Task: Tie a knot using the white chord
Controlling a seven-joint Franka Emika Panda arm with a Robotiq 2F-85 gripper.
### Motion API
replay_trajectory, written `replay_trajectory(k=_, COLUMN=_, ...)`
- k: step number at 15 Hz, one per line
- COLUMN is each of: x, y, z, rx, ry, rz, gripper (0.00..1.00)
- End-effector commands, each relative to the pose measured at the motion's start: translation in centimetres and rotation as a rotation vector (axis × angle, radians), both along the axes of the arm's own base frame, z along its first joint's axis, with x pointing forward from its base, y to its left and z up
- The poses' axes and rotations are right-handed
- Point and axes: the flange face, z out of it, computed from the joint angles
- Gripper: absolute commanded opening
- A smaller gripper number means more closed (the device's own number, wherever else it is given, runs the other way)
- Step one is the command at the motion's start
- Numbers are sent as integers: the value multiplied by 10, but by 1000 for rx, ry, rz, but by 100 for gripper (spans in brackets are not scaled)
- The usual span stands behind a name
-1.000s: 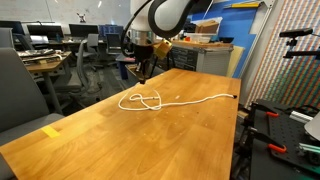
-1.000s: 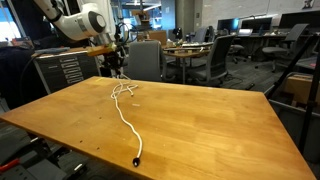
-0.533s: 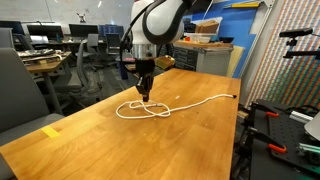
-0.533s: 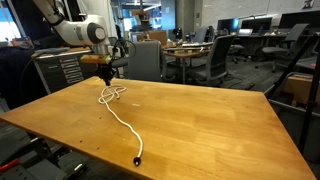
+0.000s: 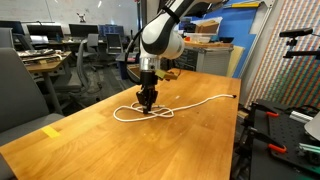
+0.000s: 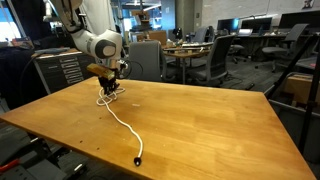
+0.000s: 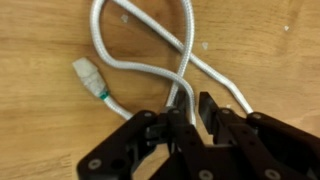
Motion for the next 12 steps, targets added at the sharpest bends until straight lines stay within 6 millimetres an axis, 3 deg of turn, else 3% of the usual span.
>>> replay_trajectory(k=1, x=6, y=-5, z=25, rx=-121, ry=-121, rz=51, gripper=54)
replay_trajectory(k=7, x=5, y=-8, z=76, rx=-342, ry=-317, rz=98, gripper=98)
replay_trajectory(k=9, x=3, y=-17, z=81, rx=-403, ry=-341, rz=80, gripper=100)
replay_trajectory(k=12, x=-7, y=-38, z=70, rx=-460, ry=-328, rz=65, gripper=100)
